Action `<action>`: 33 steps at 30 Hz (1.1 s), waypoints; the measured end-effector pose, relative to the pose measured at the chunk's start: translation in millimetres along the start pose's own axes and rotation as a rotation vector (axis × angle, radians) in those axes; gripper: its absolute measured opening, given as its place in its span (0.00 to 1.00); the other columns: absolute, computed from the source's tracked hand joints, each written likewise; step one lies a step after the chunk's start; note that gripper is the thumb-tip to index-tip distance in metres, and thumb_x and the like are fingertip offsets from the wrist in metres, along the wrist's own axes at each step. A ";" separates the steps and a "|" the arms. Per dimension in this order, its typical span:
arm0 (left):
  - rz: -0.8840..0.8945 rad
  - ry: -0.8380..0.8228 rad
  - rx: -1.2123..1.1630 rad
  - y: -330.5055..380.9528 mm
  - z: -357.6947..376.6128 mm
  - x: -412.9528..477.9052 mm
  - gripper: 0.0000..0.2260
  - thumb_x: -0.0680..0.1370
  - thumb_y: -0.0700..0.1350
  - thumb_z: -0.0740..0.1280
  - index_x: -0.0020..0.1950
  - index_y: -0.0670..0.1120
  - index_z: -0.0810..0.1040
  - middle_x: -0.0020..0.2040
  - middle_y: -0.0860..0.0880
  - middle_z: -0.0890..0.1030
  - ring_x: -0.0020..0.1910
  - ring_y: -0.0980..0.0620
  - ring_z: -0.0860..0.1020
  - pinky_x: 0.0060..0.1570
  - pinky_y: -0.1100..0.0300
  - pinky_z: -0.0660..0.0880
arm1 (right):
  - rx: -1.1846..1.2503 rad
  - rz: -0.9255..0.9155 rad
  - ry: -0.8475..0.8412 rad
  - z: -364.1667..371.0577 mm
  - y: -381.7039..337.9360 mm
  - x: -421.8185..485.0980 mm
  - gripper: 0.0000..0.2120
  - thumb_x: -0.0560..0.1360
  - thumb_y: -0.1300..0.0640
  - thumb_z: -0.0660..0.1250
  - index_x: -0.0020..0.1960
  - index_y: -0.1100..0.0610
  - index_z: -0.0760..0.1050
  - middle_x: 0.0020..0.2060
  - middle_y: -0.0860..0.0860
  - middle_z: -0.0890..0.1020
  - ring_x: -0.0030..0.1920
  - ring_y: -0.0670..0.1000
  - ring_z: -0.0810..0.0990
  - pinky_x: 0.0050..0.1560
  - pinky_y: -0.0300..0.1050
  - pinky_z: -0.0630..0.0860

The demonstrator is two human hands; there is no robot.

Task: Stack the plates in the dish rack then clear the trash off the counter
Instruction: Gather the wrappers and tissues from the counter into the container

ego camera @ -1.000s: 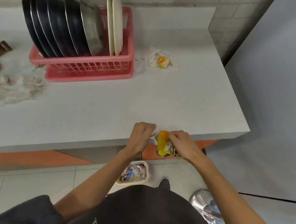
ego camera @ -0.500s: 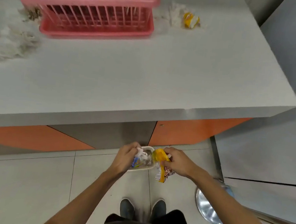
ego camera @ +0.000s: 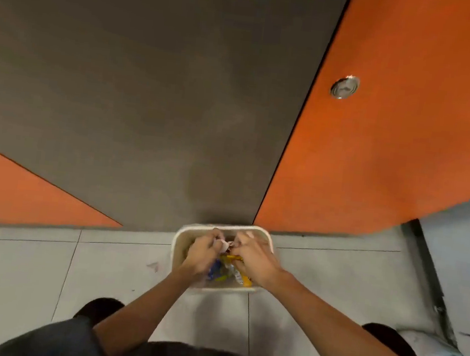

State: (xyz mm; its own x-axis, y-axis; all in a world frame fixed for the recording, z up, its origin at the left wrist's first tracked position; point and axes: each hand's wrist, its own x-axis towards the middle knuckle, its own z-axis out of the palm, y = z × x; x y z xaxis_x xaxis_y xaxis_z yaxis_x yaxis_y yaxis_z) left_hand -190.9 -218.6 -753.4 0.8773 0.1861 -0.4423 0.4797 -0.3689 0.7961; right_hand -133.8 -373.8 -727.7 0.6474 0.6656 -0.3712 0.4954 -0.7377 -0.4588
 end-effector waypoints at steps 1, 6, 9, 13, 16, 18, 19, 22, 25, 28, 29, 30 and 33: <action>-0.020 -0.025 0.065 -15.5 7.1 10.5 0.04 0.76 0.47 0.60 0.43 0.53 0.74 0.35 0.52 0.76 0.34 0.54 0.75 0.39 0.54 0.73 | -0.008 0.027 -0.011 14.5 5.6 11.4 0.06 0.73 0.57 0.66 0.49 0.57 0.77 0.48 0.52 0.73 0.53 0.55 0.73 0.45 0.47 0.67; 0.036 -0.196 0.322 -58.0 39.1 52.1 0.12 0.76 0.36 0.62 0.59 0.45 0.74 0.59 0.46 0.75 0.57 0.48 0.74 0.55 0.64 0.66 | -0.149 0.109 -0.164 70.7 22.0 56.1 0.14 0.73 0.63 0.66 0.59 0.61 0.78 0.55 0.59 0.82 0.56 0.61 0.80 0.51 0.52 0.76; 0.052 -0.256 0.425 -69.6 45.5 60.8 0.16 0.76 0.37 0.64 0.63 0.43 0.73 0.64 0.42 0.74 0.66 0.45 0.70 0.68 0.57 0.63 | -0.123 0.123 -0.203 74.5 25.8 60.7 0.12 0.72 0.64 0.68 0.55 0.63 0.79 0.53 0.60 0.83 0.55 0.60 0.81 0.53 0.51 0.76; -0.039 -0.255 0.279 -57.1 34.2 52.0 0.14 0.76 0.46 0.69 0.62 0.49 0.76 0.63 0.49 0.74 0.62 0.51 0.72 0.59 0.64 0.65 | 0.047 0.172 -0.245 58.5 32.0 48.5 0.21 0.72 0.59 0.67 0.66 0.54 0.75 0.53 0.57 0.83 0.49 0.56 0.81 0.43 0.46 0.75; -0.014 -0.239 0.212 -50.1 24.5 46.9 0.12 0.78 0.50 0.66 0.61 0.53 0.78 0.63 0.53 0.75 0.62 0.54 0.72 0.64 0.61 0.67 | 0.092 0.152 -0.196 43.1 36.0 37.2 0.23 0.72 0.53 0.69 0.67 0.47 0.75 0.50 0.53 0.84 0.47 0.54 0.81 0.48 0.46 0.78; 0.107 -0.186 0.260 -45.4 16.8 40.8 0.12 0.79 0.50 0.66 0.61 0.51 0.79 0.62 0.52 0.77 0.62 0.54 0.74 0.65 0.60 0.68 | 0.088 0.124 -0.162 37.7 33.3 30.7 0.16 0.73 0.56 0.68 0.60 0.49 0.80 0.43 0.51 0.83 0.47 0.53 0.79 0.47 0.44 0.75; 0.184 -0.160 0.306 -44.0 12.9 37.6 0.12 0.78 0.48 0.66 0.62 0.50 0.79 0.61 0.51 0.78 0.61 0.53 0.74 0.65 0.61 0.68 | 0.081 0.116 -0.143 36.1 31.2 27.2 0.13 0.73 0.58 0.68 0.56 0.51 0.81 0.40 0.50 0.80 0.46 0.53 0.78 0.47 0.43 0.73; 0.363 -0.099 0.429 -47.5 1.6 29.3 0.14 0.76 0.45 0.69 0.61 0.48 0.80 0.61 0.51 0.79 0.62 0.53 0.75 0.66 0.58 0.69 | 0.049 0.087 -0.075 37.5 27.0 18.7 0.09 0.73 0.60 0.67 0.52 0.53 0.81 0.45 0.52 0.78 0.50 0.53 0.77 0.47 0.42 0.70; 0.449 -0.073 0.509 -47.1 -8.5 17.4 0.16 0.74 0.51 0.67 0.60 0.50 0.81 0.63 0.52 0.78 0.62 0.51 0.76 0.66 0.56 0.70 | 0.056 0.049 -0.011 33.9 22.2 8.0 0.09 0.74 0.60 0.67 0.52 0.53 0.80 0.48 0.52 0.78 0.47 0.51 0.76 0.45 0.39 0.68; 0.512 -0.016 0.532 -42.7 -19.3 10.6 0.14 0.75 0.53 0.65 0.56 0.51 0.83 0.64 0.54 0.78 0.61 0.53 0.76 0.64 0.58 0.71 | 0.079 0.028 0.020 23.2 20.0 0.7 0.10 0.76 0.59 0.65 0.55 0.52 0.80 0.47 0.50 0.77 0.45 0.48 0.75 0.46 0.39 0.68; 0.524 0.017 0.512 -39.6 -23.4 7.5 0.11 0.76 0.52 0.66 0.54 0.52 0.84 0.63 0.55 0.79 0.61 0.55 0.76 0.63 0.61 0.71 | 0.089 0.028 0.026 18.5 17.9 -1.5 0.10 0.76 0.59 0.65 0.55 0.52 0.80 0.45 0.49 0.77 0.43 0.47 0.75 0.46 0.39 0.68; 0.521 0.054 0.474 -34.8 -28.0 3.5 0.09 0.77 0.49 0.67 0.53 0.51 0.85 0.61 0.55 0.80 0.59 0.57 0.77 0.61 0.65 0.70 | 0.096 0.026 0.040 13.9 15.5 -3.0 0.10 0.76 0.59 0.64 0.54 0.53 0.80 0.43 0.48 0.76 0.42 0.47 0.75 0.45 0.39 0.68; 0.418 0.095 0.289 -5.0 -43.1 -22.1 0.07 0.78 0.41 0.68 0.50 0.49 0.85 0.53 0.55 0.83 0.51 0.59 0.80 0.52 0.68 0.74 | 0.143 0.025 0.071 -9.4 -1.1 -15.1 0.08 0.76 0.60 0.63 0.50 0.54 0.81 0.38 0.45 0.75 0.38 0.47 0.76 0.40 0.40 0.71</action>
State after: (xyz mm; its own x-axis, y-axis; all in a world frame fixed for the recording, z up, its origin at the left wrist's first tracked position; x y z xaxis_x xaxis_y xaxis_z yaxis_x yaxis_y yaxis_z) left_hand -212.0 -181.6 -729.8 0.9971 0.0462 -0.0605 0.0759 -0.6634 0.7444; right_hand -138.6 -384.2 -714.1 0.7004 0.6336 -0.3285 0.3939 -0.7270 -0.5625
